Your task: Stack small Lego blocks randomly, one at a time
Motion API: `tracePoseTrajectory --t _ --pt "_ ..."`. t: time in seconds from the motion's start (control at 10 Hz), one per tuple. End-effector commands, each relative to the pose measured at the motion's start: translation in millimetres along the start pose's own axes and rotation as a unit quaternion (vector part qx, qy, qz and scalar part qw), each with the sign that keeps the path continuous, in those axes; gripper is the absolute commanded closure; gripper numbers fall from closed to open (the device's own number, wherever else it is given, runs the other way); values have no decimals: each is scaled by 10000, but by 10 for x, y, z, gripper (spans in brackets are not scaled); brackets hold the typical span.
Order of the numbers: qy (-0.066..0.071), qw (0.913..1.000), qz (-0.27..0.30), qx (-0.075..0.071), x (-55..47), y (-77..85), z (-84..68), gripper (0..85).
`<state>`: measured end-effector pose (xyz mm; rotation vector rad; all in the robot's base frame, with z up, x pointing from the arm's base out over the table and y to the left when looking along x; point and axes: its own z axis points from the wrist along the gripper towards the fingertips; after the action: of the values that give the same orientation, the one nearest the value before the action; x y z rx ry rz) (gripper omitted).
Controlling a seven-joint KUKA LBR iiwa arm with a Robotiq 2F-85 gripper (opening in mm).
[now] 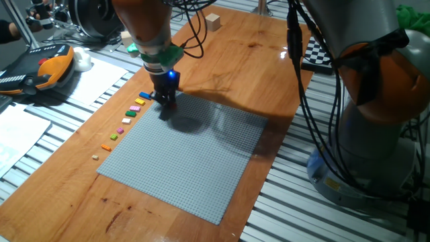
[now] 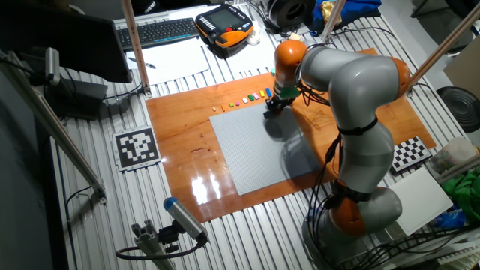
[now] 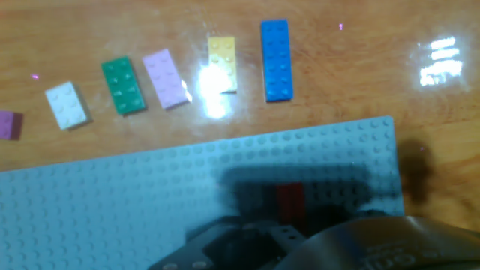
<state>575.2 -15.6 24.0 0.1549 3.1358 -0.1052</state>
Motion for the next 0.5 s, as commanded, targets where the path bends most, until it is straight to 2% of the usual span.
tracePoseTrajectory --t 0.0,0.3,0.4 --pt "-95 10000 -4 -7 -82 10 -90 340" --pt "-3 10000 -12 -75 -93 27 -224 340" --pt "35 9999 -51 -79 -91 41 -262 510"
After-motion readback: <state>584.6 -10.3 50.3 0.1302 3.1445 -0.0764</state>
